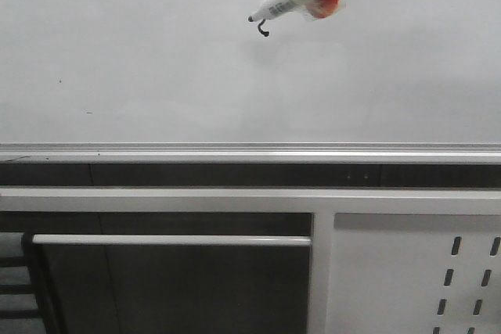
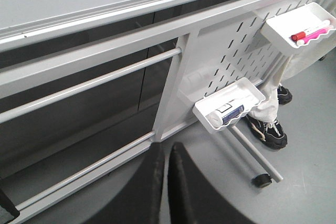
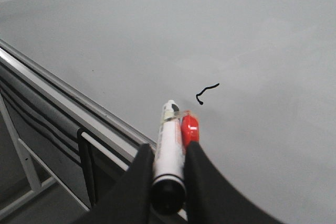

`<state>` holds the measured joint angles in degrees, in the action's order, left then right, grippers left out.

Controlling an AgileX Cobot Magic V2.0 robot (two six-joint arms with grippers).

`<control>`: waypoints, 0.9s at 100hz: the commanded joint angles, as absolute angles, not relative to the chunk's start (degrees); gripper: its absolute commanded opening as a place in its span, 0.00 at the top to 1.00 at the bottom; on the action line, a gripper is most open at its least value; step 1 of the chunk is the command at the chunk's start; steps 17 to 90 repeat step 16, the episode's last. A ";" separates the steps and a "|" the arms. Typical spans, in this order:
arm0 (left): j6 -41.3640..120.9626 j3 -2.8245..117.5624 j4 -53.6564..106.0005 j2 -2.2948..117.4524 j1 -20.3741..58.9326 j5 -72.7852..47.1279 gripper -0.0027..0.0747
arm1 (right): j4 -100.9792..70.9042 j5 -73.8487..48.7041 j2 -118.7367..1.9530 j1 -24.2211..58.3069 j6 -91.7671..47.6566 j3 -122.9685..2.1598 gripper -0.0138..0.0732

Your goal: Write number 1 on whiteboard

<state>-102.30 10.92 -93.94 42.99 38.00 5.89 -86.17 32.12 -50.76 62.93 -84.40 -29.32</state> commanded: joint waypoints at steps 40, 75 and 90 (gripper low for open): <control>-102.15 12.46 -92.07 42.79 38.38 5.49 0.99 | -84.12 33.34 -50.13 63.03 -84.81 -30.96 0.90; -102.15 12.46 -92.07 42.79 38.38 5.49 0.99 | -84.12 33.34 -50.13 63.03 -84.81 -30.96 0.90; -102.15 12.46 -92.07 42.79 38.38 5.49 0.99 | -84.12 33.34 -50.13 63.03 -84.81 -30.96 0.90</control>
